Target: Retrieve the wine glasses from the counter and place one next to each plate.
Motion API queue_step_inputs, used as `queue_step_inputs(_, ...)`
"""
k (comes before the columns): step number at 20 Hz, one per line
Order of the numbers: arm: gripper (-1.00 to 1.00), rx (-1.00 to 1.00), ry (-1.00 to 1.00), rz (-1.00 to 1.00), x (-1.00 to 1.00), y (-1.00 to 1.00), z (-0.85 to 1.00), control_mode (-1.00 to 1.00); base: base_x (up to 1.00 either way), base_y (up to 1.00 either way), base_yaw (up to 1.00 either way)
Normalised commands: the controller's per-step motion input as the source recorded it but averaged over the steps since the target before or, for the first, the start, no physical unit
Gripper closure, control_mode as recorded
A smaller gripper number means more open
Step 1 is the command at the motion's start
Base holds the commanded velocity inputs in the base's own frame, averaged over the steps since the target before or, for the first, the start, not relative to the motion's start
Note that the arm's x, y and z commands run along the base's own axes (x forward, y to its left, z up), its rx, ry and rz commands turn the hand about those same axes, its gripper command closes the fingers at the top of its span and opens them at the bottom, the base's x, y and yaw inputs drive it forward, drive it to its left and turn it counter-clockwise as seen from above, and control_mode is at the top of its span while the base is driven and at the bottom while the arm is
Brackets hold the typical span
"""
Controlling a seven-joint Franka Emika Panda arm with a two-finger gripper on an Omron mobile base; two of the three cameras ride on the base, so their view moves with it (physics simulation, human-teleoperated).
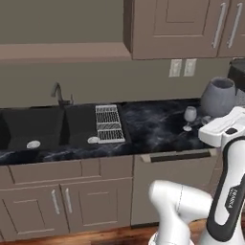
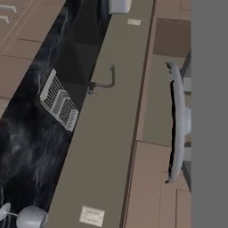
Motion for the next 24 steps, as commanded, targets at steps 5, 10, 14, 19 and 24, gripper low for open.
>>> queue_step_inputs(5,1.00,0.00,0.00,0.00,0.00,0.00,0.00,1.00,-0.03,0.39,0.91)
queue_step_inputs(10,1.00,0.00,0.00,0.00,0.00,0.00,0.00,1.00,0.00,0.00,1.00)
queue_step_inputs(14,1.00,0.00,0.00,0.00,0.00,0.00,0.00,1.00,-0.03,0.22,0.90)
queue_step_inputs(19,1.00,0.00,0.00,0.00,0.00,0.00,0.00,1.00,-0.03,0.64,0.83)
queue_step_inputs(24,1.00,0.00,0.00,0.00,0.00,0.00,0.00,1.00,0.00,0.25,0.99)
